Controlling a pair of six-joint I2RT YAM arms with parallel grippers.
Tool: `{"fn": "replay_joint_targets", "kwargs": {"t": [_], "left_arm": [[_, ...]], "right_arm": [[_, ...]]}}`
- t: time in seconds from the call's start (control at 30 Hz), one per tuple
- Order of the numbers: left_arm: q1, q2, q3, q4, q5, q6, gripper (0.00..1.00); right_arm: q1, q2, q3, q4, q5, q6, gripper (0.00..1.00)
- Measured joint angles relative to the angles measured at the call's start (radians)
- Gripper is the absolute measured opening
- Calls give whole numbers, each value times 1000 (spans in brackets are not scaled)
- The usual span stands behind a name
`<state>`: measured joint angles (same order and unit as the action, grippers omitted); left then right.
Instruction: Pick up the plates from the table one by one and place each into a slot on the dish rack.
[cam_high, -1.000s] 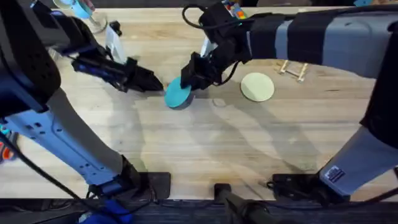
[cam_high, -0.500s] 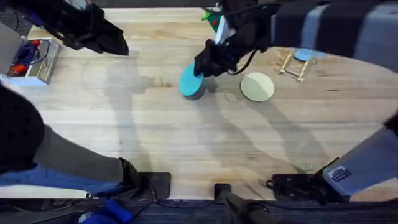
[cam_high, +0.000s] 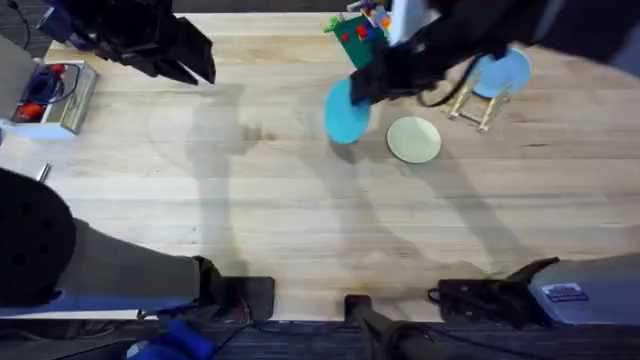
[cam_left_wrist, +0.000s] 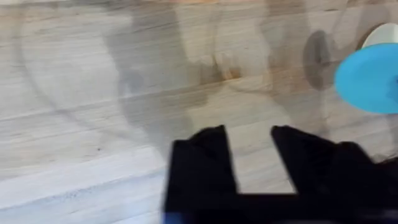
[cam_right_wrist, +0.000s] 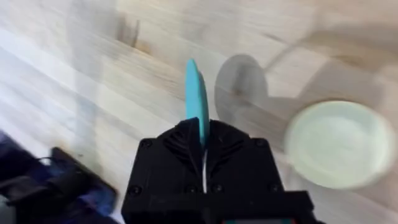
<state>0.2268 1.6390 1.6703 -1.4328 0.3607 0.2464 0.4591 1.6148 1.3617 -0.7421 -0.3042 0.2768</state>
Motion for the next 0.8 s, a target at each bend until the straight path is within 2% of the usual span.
{"fn": "replay_joint_targets", "kwargs": {"t": [0.13,0.17,0.47,0.8], "left_arm": [[0,0,0,0,-7,-5,915],[0,0,0,-1,-7,-8,973],[0,0,0,5,-7,-12,995],[0,0,0,5,-7,-12,995]], "right_arm": [[-64,-101,21,-59,55,-125,32],[-86,-131,25,-63,67,-155,32],[-310,-340,35,-77,115,-359,32],[-494,-427,35,-89,126,-629,32]]}}
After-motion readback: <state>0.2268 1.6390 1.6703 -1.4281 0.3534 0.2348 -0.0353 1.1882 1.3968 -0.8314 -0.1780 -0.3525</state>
